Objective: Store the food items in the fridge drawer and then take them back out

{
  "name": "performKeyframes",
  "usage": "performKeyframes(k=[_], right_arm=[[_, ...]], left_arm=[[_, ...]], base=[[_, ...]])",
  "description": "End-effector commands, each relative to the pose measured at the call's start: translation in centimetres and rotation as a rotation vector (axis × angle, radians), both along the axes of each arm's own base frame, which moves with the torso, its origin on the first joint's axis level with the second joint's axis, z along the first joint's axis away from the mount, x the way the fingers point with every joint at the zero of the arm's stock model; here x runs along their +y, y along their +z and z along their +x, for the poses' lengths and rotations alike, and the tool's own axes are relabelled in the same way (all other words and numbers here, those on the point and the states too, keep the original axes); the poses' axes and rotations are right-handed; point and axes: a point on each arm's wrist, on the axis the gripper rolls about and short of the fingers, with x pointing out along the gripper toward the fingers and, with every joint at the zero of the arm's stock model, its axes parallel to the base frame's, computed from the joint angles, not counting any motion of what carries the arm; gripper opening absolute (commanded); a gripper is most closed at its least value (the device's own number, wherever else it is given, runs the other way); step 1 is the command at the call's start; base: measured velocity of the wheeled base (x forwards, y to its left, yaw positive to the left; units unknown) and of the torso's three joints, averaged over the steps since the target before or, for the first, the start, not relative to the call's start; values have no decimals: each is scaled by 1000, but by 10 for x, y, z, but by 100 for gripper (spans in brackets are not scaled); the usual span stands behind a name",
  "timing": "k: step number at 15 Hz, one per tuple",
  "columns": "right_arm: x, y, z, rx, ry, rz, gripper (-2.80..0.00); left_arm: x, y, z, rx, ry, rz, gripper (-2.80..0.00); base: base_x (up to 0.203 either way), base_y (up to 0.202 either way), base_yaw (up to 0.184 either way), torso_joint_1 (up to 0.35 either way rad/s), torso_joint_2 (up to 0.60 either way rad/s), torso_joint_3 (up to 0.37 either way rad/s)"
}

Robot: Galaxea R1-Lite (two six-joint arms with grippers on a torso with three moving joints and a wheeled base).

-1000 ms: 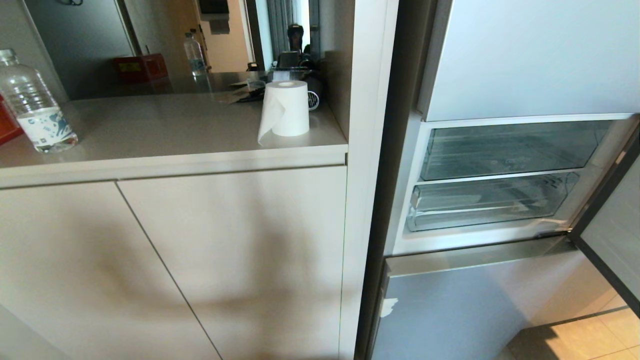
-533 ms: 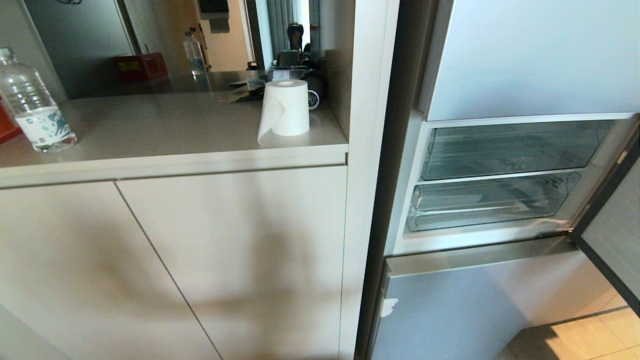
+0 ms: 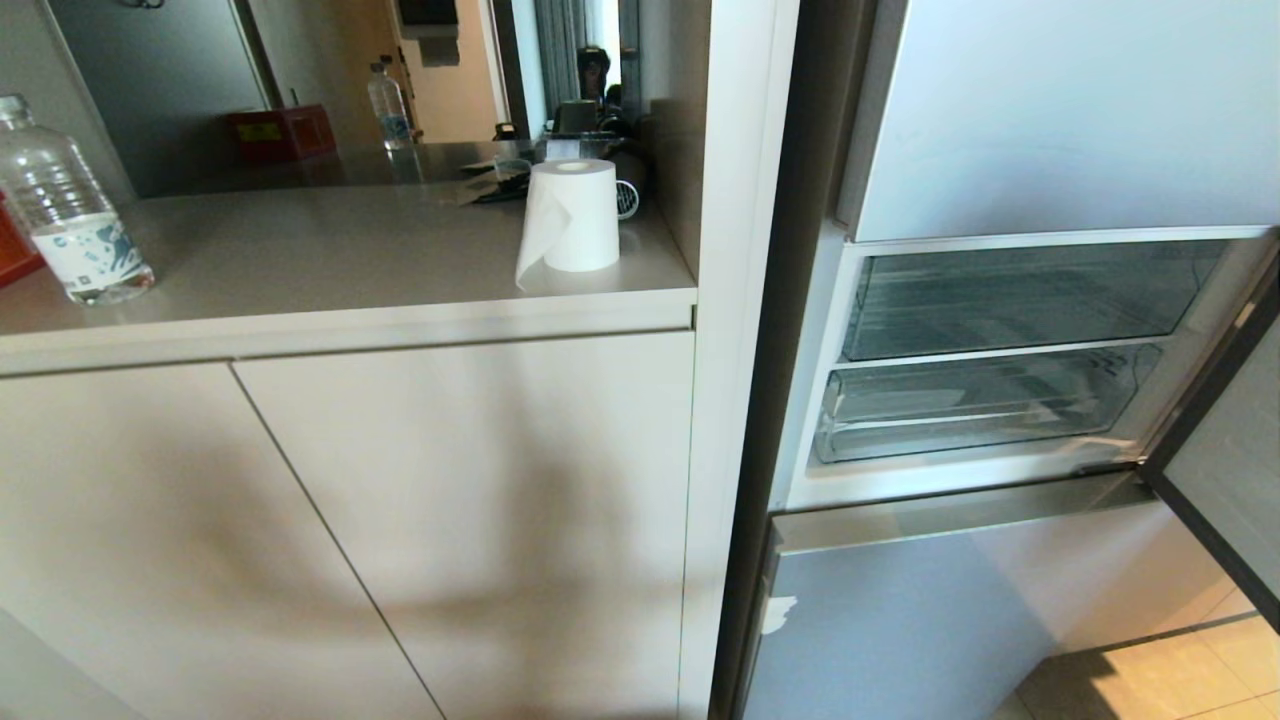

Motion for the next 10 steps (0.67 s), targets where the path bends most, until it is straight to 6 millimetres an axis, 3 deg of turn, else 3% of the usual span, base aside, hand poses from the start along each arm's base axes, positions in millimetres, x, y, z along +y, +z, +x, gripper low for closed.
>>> performKeyframes(k=[1,4,6,10], right_arm=[[-16,-5,6,10,-50,5,-280],[-33,-6,15,9,-92,-1,-280],[-45,4,14,-13,-130,-26,-280],[-52,9,19,-5,-135,-51,-280]], left_arm=[[0,0,0,0,0,0,-280],[0,0,0,1,0,0,-280],[0,0,0,2,0,0,-280],[0,0,0,1,0,0,-280]], base=[[0,0,0,0,0,0],[0,0,0,0,0,0],[0,0,0,0,0,0],[0,0,0,0,0,0]])
